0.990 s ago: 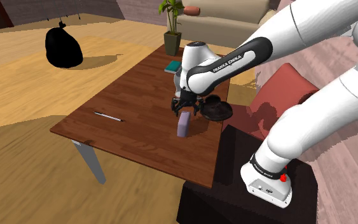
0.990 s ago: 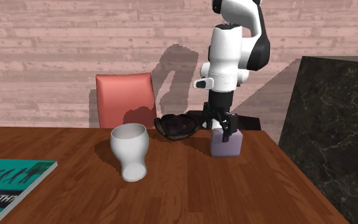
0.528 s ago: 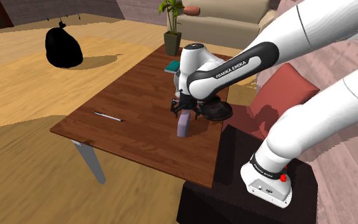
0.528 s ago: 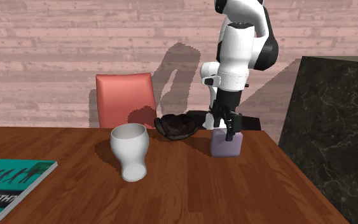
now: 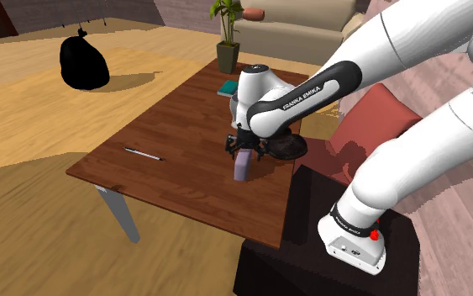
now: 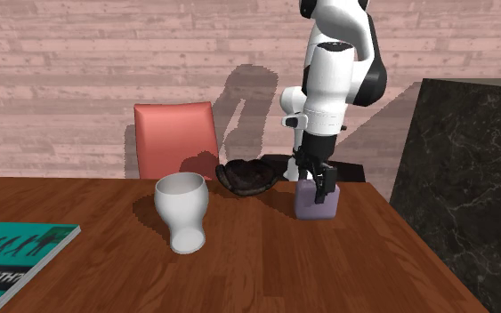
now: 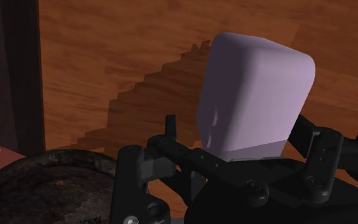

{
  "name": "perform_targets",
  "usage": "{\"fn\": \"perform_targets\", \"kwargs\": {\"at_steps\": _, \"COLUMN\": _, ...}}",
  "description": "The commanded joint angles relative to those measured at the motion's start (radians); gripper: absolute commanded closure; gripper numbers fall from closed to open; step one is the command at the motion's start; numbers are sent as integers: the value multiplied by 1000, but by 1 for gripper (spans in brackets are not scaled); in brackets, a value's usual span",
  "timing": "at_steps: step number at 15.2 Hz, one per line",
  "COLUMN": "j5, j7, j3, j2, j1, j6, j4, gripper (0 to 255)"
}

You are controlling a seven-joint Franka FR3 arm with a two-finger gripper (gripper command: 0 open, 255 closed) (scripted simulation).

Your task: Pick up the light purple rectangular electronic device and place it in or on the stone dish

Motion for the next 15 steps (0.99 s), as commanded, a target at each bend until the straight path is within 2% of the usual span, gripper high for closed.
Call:
{"fn": "perform_targets", "kwargs": {"at_steps": 1, "j5": 0, "j7": 0, "j3": 0, "j2": 0, "j1": 0, "j6": 1, "j4": 0, "gripper": 0}}
{"fn": "perform_targets", "kwargs": {"at_steps": 2, "j5": 0, "j7": 0, "j3": 0, "j2": 0, "j1": 0, "j6": 0, "j4": 0, "gripper": 0}}
{"fn": "perform_targets", "kwargs": {"at_steps": 3, "j5": 0, "j7": 0, "j3": 0, "j2": 0, "j1": 0, "j6": 0, "j4": 0, "gripper": 255}}
{"fn": "perform_targets", "kwargs": {"at_steps": 12, "j5": 0, "j7": 0, "j3": 0, "j2": 0, "j1": 0, "j6": 1, "j4": 0, "gripper": 255}}
{"fn": "perform_targets", "kwargs": {"at_steps": 15, "j5": 8, "j7": -9, "j3": -8, "j2": -35, "j1": 5, "j6": -51, "j4": 16, "gripper": 255}}
